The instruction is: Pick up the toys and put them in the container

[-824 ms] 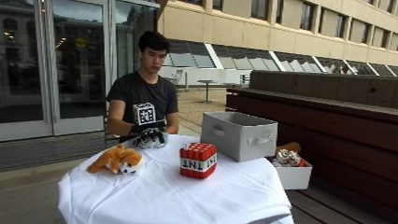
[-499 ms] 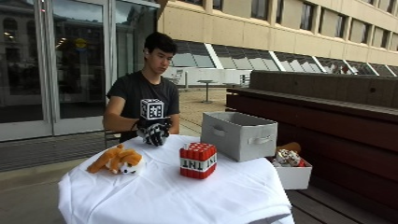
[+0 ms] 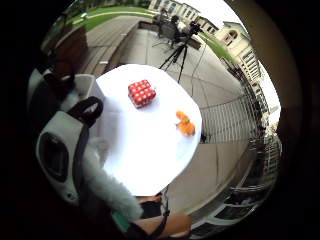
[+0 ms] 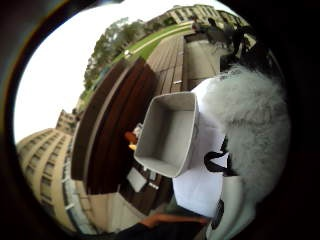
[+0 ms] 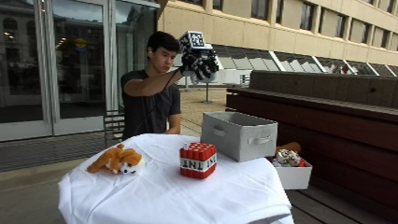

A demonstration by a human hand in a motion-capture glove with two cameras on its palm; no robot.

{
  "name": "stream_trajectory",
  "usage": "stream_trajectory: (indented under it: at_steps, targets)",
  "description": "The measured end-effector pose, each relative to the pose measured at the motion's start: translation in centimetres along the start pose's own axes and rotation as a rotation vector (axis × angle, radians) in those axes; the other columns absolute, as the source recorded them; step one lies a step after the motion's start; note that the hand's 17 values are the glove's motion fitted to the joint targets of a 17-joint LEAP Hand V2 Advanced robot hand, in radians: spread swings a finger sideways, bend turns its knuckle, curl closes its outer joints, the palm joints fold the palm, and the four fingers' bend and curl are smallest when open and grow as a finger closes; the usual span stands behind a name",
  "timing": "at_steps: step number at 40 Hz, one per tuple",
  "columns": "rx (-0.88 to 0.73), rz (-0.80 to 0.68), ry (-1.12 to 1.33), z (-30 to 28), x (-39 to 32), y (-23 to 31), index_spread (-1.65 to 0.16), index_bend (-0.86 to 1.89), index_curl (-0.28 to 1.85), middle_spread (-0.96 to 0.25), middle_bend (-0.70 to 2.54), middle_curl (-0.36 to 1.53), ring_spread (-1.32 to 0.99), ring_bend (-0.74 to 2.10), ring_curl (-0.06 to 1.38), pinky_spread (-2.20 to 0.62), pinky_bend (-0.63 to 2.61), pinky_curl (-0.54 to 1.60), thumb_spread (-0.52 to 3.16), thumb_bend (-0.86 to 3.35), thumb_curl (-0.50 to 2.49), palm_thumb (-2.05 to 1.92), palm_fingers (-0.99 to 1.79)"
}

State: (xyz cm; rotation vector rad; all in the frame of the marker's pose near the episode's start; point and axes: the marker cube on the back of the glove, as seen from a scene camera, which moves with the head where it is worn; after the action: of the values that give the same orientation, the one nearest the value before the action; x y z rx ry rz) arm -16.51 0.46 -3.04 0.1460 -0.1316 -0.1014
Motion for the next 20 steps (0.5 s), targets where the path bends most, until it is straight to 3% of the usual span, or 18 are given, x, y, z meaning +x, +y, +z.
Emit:
stream_trajectory:
  at_steps: [8,13,20]
  targets:
    - [-0.016,-0.134,-0.004,1.2,-10.8,-2.2,-0.37,0.17,0.38,-0.40,0.35,0.38,-0.43,0.93,0.40,-0.45,0.93,0.35,0.91,0.28,0.60,0.68,1.01]
    - [-0.041,-0.150,0.002,5.1,-10.0,-7.4,-0.38,0.16,0.39,-0.42,0.33,0.39,-0.44,0.91,0.40,-0.45,0.92,0.35,0.91,0.26,0.63,0.67,1.01]
    - [-0.093,-0.132,0.013,8.7,-11.9,-7.8,-0.38,0.14,0.39,-0.44,0.32,0.41,-0.44,0.91,0.41,-0.45,0.92,0.36,0.93,0.24,0.66,0.66,1.00]
